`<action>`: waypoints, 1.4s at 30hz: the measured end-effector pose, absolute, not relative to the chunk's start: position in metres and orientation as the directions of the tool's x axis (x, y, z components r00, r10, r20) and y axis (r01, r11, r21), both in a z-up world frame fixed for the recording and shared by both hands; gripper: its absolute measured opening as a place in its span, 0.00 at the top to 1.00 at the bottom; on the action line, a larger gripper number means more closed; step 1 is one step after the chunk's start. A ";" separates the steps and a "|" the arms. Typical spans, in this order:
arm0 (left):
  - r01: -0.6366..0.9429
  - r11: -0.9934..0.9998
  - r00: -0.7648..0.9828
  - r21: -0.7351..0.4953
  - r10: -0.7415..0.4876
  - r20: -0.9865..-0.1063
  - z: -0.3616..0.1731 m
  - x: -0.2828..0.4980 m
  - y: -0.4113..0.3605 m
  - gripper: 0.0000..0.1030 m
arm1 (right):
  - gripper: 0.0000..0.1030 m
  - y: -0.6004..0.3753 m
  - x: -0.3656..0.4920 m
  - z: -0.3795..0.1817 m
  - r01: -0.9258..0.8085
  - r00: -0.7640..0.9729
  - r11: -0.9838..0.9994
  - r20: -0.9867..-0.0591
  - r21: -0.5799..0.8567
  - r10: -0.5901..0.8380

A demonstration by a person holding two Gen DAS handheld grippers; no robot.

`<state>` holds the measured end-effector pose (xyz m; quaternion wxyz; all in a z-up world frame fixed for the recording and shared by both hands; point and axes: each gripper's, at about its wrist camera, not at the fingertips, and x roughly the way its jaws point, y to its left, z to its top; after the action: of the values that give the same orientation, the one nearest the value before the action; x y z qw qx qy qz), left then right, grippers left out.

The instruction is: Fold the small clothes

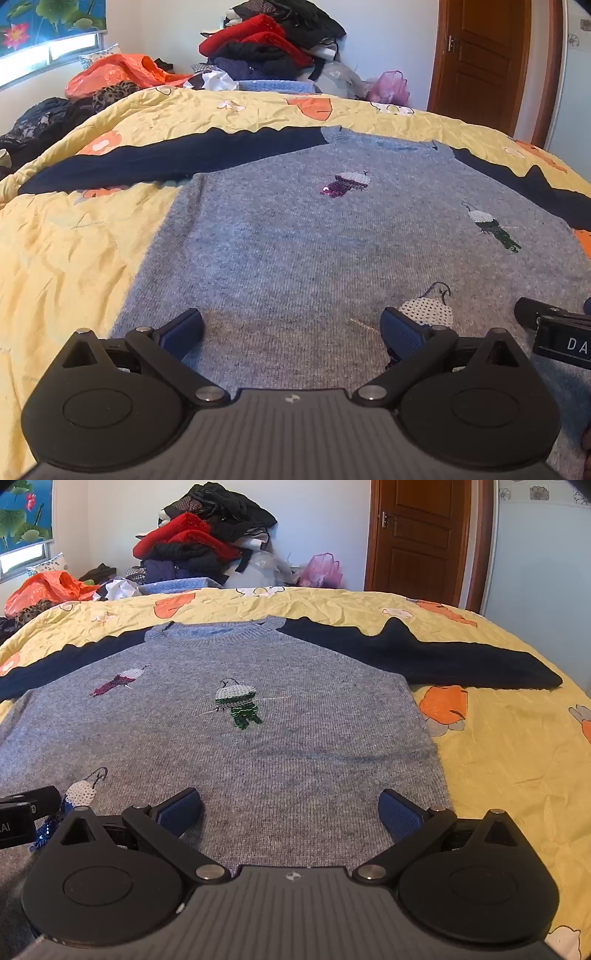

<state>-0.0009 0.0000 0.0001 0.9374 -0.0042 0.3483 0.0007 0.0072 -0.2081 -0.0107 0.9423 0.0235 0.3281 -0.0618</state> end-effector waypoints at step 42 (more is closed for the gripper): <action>-0.009 1.000 0.751 -0.002 0.005 -0.661 0.002 -0.001 0.000 0.00 | 0.00 -0.208 0.008 -0.011 0.132 0.775 0.991 -0.623 -0.003 -0.105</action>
<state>-0.0008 -0.0001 0.0021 0.9356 -0.0025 0.3531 0.0036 0.0076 -0.2076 -0.0107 0.9419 0.0205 0.3294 -0.0628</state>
